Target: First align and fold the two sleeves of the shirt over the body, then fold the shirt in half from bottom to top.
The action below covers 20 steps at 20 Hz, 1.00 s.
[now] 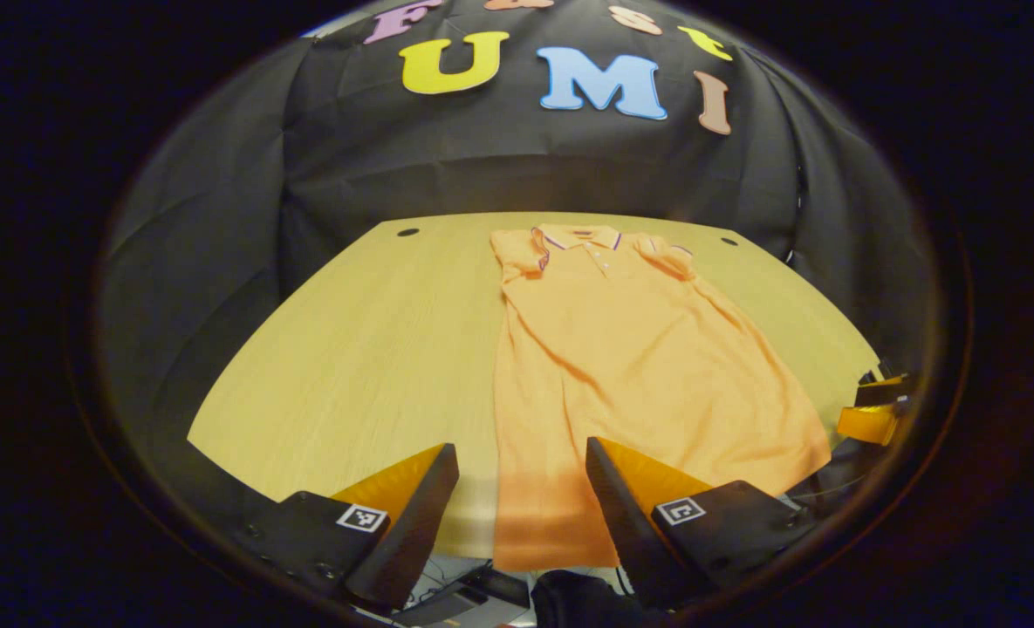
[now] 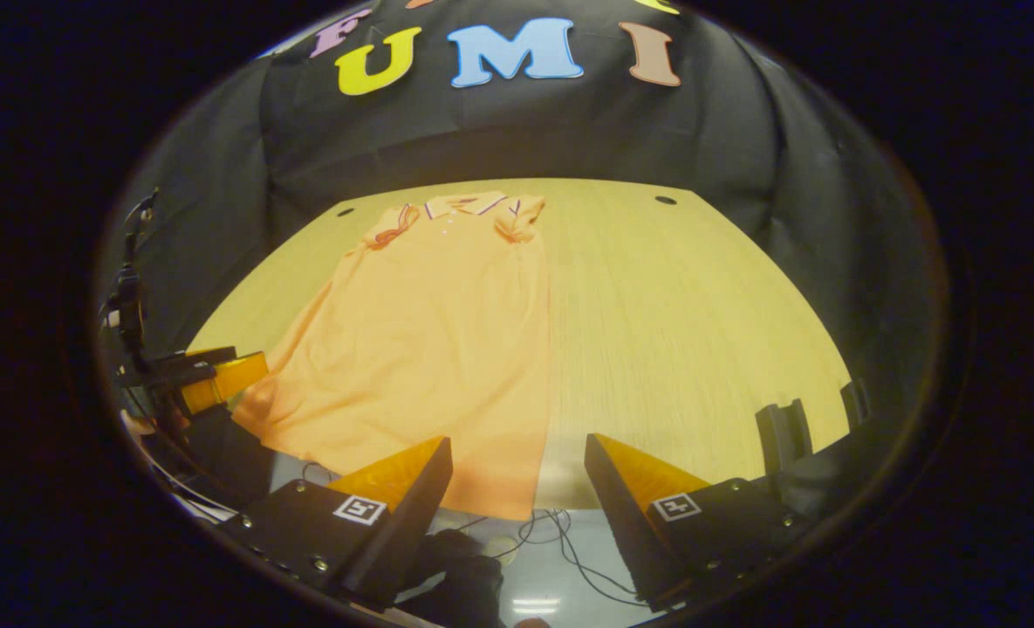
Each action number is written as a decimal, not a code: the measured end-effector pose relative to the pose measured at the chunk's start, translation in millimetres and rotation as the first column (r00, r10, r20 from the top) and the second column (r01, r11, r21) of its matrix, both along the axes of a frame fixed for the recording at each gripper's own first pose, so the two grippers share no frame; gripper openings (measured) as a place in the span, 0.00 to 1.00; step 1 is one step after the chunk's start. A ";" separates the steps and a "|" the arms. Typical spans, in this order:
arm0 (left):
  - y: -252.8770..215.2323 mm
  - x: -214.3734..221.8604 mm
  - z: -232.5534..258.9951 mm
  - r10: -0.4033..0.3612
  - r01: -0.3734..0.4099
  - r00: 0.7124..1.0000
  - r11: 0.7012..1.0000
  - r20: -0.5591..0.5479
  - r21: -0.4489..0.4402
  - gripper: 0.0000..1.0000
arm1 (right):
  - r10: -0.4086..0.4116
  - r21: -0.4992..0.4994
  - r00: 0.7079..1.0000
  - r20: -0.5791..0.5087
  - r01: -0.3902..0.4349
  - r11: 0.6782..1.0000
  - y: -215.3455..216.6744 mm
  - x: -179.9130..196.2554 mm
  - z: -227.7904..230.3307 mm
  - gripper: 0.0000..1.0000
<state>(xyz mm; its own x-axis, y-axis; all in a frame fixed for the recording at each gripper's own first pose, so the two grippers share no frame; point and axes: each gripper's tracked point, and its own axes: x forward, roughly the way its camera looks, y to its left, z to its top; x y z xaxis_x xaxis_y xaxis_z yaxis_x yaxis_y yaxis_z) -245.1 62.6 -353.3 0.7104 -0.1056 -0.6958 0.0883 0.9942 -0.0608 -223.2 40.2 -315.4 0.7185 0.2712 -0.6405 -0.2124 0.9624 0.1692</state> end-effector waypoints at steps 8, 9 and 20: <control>1.1 -20.9 -17.1 -0.070 0.070 0.996 0.998 -0.051 -0.001 0.96 | -0.044 0.039 0.991 -0.126 0.050 0.998 15.5 -6.1 -24.2 0.95; -1.3 -24.3 -17.4 -0.084 0.084 0.995 0.996 -0.057 -0.003 0.96 | -0.043 0.041 0.990 -0.132 0.049 0.998 17.8 -5.2 -24.9 0.96; -12.5 -41.2 -32.2 -0.148 0.150 0.985 0.989 -0.087 0.009 0.99 | 0.027 -0.073 0.992 -0.126 -0.036 0.997 33.4 -8.7 -29.9 0.94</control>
<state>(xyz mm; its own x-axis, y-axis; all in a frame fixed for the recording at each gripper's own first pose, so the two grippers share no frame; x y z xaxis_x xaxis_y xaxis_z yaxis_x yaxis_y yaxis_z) -286.3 50.1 -385.5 0.6248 -0.1948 -0.7561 0.2307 0.9712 -0.0596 -231.9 73.6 -345.2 0.6231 0.2404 -0.7443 -0.2247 0.9665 0.1241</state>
